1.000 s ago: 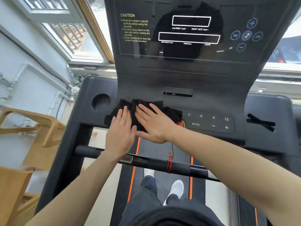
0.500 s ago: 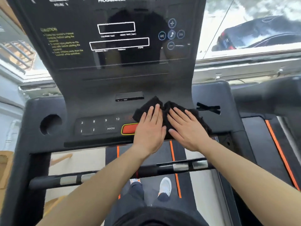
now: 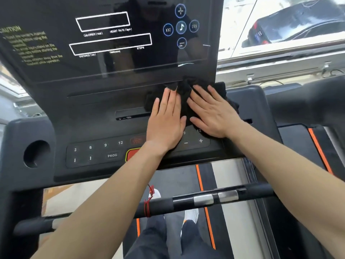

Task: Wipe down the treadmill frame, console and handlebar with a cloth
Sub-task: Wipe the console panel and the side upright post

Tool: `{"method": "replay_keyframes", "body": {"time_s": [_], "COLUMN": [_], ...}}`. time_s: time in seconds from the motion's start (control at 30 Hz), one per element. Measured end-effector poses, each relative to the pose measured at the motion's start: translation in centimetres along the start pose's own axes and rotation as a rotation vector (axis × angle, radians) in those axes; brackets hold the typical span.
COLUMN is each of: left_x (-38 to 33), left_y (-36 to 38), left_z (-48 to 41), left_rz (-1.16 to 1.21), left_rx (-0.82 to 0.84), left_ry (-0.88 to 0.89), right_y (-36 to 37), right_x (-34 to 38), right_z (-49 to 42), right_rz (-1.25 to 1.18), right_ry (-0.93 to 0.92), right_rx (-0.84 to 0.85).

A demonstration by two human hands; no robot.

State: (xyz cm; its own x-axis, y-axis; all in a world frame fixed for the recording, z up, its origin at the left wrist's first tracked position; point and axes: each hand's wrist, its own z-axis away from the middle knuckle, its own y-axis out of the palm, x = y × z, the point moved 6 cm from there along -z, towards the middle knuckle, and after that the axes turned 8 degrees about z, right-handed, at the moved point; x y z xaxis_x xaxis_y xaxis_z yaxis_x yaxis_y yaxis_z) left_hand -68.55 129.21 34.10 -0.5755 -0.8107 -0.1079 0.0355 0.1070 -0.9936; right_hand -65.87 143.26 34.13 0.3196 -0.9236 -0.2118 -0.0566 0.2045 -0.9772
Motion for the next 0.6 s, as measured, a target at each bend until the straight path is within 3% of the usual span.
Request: {"method": "replay_keyframes", "body": {"time_s": [0.13,0.3,0.47,0.6], "left_x": [-1.4,-3.2,-3.4,-3.1], "left_y": [0.6,0.8,0.7,0.1], "left_z": [2.2,7.2,6.8,2.0], "left_rz": [0.097,0.137,0.144,0.053], "left_rx": [0.114,0.244,0.284,0.225], "left_ry": [0.005,0.059,0.099,0.125], "right_y": [0.7,0.5,0.4,0.8], "right_x": [2.7,6.0,6.0,2.7], "right_z": [3.2,8.7,9.2,5.5], "right_rz": [-0.203,-0.291,-0.331,-0.309], "right_ry": [0.11,0.156,0.182,0.231], "right_rx": [0.08,0.129,0.139,0.137]}}
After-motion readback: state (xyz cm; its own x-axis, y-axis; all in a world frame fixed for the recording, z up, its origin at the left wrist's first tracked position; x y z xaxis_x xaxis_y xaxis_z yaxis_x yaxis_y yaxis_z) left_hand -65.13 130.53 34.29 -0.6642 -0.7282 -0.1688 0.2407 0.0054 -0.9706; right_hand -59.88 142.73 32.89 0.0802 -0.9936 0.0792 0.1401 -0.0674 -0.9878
